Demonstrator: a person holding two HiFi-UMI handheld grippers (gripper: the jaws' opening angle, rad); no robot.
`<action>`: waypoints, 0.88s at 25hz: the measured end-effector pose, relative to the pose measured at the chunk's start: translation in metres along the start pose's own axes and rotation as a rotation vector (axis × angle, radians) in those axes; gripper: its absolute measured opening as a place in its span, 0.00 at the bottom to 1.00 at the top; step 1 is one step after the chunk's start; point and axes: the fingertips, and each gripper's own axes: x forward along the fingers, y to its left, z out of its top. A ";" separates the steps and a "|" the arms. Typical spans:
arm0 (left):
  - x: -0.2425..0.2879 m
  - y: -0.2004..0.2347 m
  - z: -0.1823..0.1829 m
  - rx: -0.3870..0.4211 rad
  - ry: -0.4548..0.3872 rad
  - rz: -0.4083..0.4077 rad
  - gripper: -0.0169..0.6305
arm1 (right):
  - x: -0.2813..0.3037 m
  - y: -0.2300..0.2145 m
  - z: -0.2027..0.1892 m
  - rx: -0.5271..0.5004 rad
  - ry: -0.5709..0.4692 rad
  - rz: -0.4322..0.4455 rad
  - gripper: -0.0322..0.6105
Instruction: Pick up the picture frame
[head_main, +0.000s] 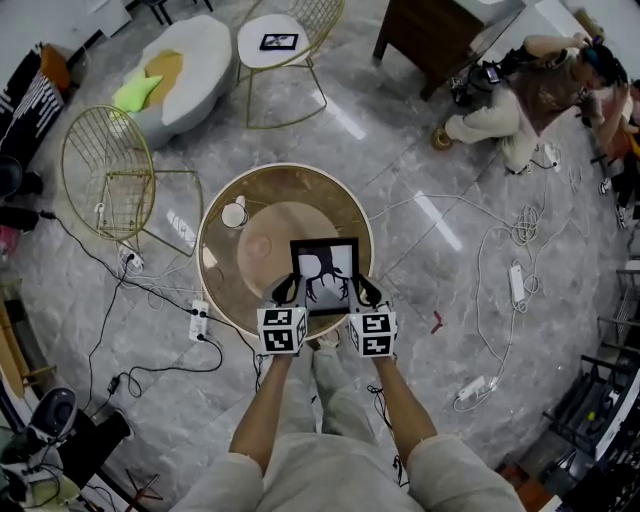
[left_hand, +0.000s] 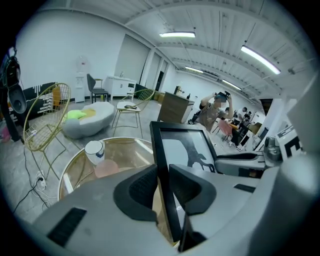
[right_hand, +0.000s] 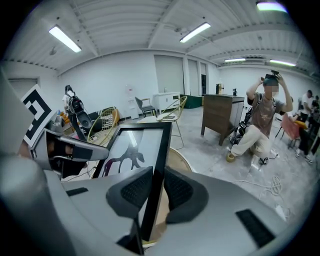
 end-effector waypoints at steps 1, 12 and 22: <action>-0.004 -0.002 0.006 0.004 -0.011 -0.002 0.14 | -0.004 0.000 0.006 -0.003 -0.011 -0.003 0.16; -0.039 -0.030 0.081 0.051 -0.107 -0.020 0.14 | -0.051 -0.009 0.080 -0.039 -0.128 -0.039 0.16; -0.071 -0.055 0.148 0.104 -0.213 -0.037 0.14 | -0.089 -0.017 0.147 -0.080 -0.244 -0.067 0.17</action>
